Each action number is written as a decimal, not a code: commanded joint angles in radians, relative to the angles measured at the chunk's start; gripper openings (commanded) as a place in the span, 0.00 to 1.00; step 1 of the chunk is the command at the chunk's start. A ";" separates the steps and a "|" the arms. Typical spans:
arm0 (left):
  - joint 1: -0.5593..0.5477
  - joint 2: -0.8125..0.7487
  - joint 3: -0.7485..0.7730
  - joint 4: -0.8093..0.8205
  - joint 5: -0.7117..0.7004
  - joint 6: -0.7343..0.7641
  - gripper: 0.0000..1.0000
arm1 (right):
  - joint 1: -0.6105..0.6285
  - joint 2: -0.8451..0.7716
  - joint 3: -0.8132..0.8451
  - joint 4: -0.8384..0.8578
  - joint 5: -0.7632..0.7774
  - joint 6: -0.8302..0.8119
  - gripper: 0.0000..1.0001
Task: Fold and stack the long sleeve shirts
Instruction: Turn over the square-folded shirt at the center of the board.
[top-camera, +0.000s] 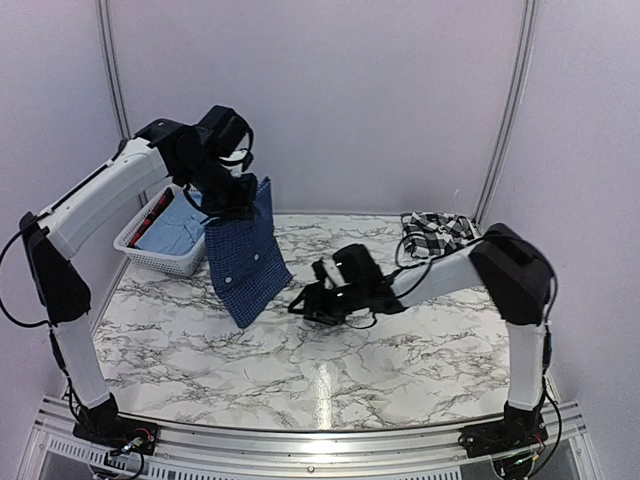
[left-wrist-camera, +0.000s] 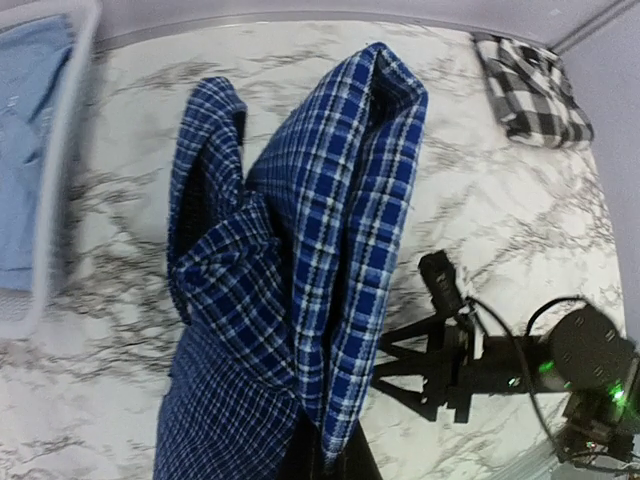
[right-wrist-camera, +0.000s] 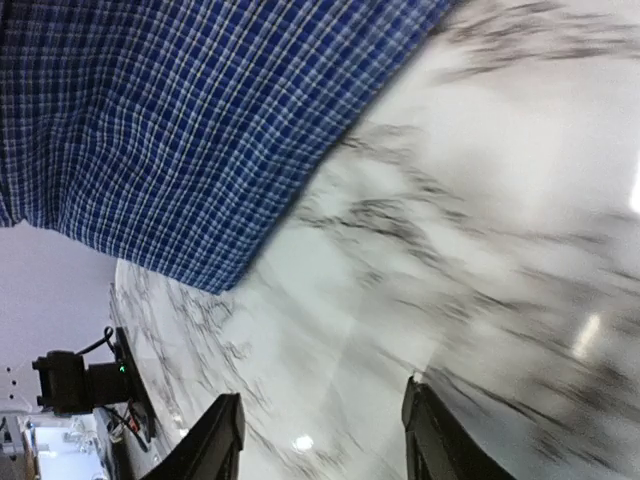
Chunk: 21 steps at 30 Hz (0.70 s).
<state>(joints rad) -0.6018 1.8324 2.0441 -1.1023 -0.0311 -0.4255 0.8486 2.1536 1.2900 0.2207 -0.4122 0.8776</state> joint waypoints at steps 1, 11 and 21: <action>-0.195 0.190 0.062 0.111 -0.037 -0.283 0.00 | -0.221 -0.373 -0.271 -0.135 0.012 -0.170 0.60; -0.495 0.634 0.361 0.278 -0.078 -0.474 0.43 | -0.325 -0.836 -0.474 -0.498 0.369 -0.246 0.71; -0.480 0.412 0.205 0.340 -0.178 -0.408 0.59 | -0.311 -0.832 -0.581 -0.390 0.269 -0.210 0.74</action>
<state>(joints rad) -1.1091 2.4153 2.3199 -0.7979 -0.1242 -0.8707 0.5106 1.3136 0.7418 -0.2264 -0.0994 0.6521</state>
